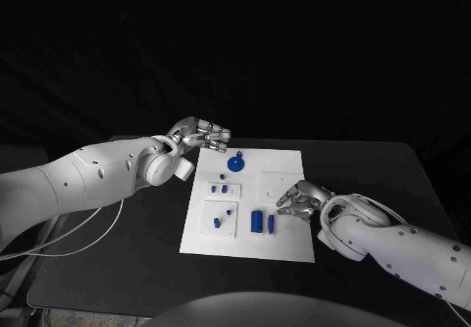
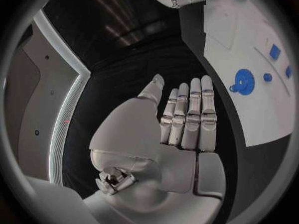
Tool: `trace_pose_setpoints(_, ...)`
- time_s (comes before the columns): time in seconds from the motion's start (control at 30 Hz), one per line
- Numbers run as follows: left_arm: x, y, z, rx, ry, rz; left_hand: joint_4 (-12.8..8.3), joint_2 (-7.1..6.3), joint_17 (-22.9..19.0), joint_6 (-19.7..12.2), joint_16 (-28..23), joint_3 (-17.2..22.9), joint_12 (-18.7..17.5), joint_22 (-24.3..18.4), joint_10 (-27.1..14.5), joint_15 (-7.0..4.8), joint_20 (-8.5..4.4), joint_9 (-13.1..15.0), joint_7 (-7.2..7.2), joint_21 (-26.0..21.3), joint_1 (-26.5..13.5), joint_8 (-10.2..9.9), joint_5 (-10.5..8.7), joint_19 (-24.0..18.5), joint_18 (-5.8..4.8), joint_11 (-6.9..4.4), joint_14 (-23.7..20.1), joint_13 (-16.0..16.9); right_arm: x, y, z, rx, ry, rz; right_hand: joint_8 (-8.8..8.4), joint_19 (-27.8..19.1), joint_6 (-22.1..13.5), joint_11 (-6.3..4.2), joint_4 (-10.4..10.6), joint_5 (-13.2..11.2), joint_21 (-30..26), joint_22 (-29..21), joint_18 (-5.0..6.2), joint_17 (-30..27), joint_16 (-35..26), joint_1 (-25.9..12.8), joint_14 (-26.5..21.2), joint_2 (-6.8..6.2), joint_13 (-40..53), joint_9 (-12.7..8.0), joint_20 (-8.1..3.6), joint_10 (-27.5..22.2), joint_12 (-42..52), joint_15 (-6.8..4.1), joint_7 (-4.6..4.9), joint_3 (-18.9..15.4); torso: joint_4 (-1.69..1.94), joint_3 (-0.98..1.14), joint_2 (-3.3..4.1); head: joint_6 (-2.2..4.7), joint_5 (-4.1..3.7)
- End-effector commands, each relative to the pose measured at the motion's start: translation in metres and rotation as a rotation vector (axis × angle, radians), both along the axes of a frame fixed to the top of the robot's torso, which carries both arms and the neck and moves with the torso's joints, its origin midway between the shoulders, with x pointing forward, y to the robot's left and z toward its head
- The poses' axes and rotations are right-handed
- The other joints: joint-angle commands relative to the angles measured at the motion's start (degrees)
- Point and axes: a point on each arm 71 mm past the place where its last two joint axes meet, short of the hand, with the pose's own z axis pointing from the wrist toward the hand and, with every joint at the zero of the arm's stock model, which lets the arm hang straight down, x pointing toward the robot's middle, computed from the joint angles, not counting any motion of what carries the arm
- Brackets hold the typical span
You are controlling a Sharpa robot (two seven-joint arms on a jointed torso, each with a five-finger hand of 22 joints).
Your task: Assemble the parts on the task board
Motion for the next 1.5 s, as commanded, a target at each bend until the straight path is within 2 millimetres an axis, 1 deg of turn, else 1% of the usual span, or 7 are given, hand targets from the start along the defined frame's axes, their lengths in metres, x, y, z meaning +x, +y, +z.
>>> trace_pose_setpoints(0.03,0.0,-0.002,0.001,-0.006,-0.009,-0.008,0.03,0.56,0.06,-0.34,0.04,-0.3,-0.24,-0.05,-0.26,0.17,0.22,-0.02,-0.01,-0.31,0.14,-0.13,-0.24,0.24,-0.26,0.11,-0.06,0.0,-0.001,0.007,0.008,0.014,-0.169,0.095,-0.19,2.93,0.34,0.3,-0.38,-0.56,0.45,0.26,1.07,-0.07,0.33,0.57,-0.02,0.03,0.04,-2.0,0.48,0.16,0.4,0.65,0.35,1.09,-0.01,-0.01,0.01,0.0,-0.1)
trace_pose_setpoints(0.07,0.0,-0.002,0.001,-0.006,-0.009,-0.008,0.03,0.56,0.06,-0.34,0.04,-0.3,-0.24,-0.05,-0.26,0.17,0.22,-0.02,-0.01,-0.31,0.14,-0.13,-0.24,0.24,-0.26,0.11,-0.06,0.0,-0.002,0.008,0.008,0.008,-0.18,0.104,-0.21,2.94,0.52,0.33,-0.48,-0.74,0.53,0.38,1.08,-0.12,0.34,0.65,-0.04,0.07,0.01,-2.79,0.5,0.15,0.44,0.66,0.32,1.37,0.04,-0.02,0.02,-0.04,-0.11)
trace_pose_setpoints(0.17,0.0,-0.003,0.001,-0.006,-0.009,-0.008,0.03,0.56,0.06,-0.34,0.04,-0.3,-0.24,-0.05,-0.26,0.17,0.22,-0.02,-0.01,-0.31,0.14,-0.13,-0.24,0.24,-0.26,0.11,-0.06,0.0,-0.004,0.009,0.005,-0.002,-0.19,0.119,-0.16,2.91,1.01,0.3,-0.63,-0.76,0.49,0.49,1.07,-0.15,0.38,0.88,-0.04,0.34,-0.03,-3.53,0.52,0.12,0.46,0.67,0.33,2.0,0.09,-0.03,0.03,-0.05,-0.12)
trace_pose_setpoints(0.3,0.0,-0.002,0.001,-0.006,-0.009,-0.008,0.03,0.56,0.06,-0.34,0.04,-0.3,-0.24,-0.05,-0.26,0.17,0.22,-0.02,-0.01,-0.31,0.14,-0.13,-0.24,0.24,-0.26,0.11,-0.06,0.0,-0.006,0.011,0.002,-0.016,-0.191,0.135,-0.15,2.91,1.75,0.23,-0.97,0.56,0.43,0.67,1.06,-0.21,0.41,0.48,-0.07,0.28,-0.11,-4.26,0.47,0.06,0.46,0.63,0.21,3.12,0.09,-0.03,0.02,-0.15,-0.09)
trace_pose_setpoints(0.53,0.0,-0.003,0.001,-0.006,-0.009,-0.01,0.1,0.54,0.05,-0.29,0.04,-0.26,-0.24,-0.07,-0.22,0.15,0.2,-0.02,-0.02,-0.28,0.25,-0.13,-0.18,0.27,-0.26,0.1,-0.02,0.0,-0.006,0.013,-0.003,-0.04,-0.177,0.143,-0.12,2.92,2.3,0.16,-0.41,0.17,0.39,0.75,1.01,-0.2,0.48,-0.1,-0.06,0.68,-0.12,-4.36,0.48,0.05,0.48,0.62,0.01,2.88,0.06,-0.09,0.02,-0.24,-0.09)
trace_pose_setpoints(0.93,0.0,-0.004,0.001,-0.007,-0.008,-0.013,0.1,0.54,0.05,-0.29,0.04,-0.26,-0.24,-0.07,-0.22,0.15,0.2,-0.02,-0.02,-0.28,0.25,-0.13,-0.18,0.27,-0.26,0.1,-0.02,0.0,-0.006,0.016,-0.012,-0.059,-0.147,0.143,-0.08,2.96,3.26,-0.05,0.66,0.3,0.24,0.79,0.9,-0.26,0.5,-0.76,-0.06,1.52,-0.17,-4.31,0.36,0.02,0.45,0.48,-0.39,2.49,0.08,-0.04,0.09,-0.41,-0.03)
trace_pose_setpoints(1.5,0.0,-0.005,0.001,-0.007,-0.007,-0.013,0.1,0.54,0.05,-0.29,0.04,-0.26,-0.24,-0.07,-0.22,0.15,0.2,-0.02,-0.02,-0.28,0.25,-0.13,-0.18,0.27,-0.26,0.1,-0.02,0.0,-0.01,0.018,-0.022,-0.074,-0.114,0.154,-0.11,2.99,4.52,-0.27,0.42,0.52,0.18,0.87,0.68,-0.28,0.55,-1.0,-0.05,2.61,-0.18,-3.96,0.18,0.08,0.44,0.32,-0.71,3.35,0.07,-0.05,0.0,-0.66,0.05)
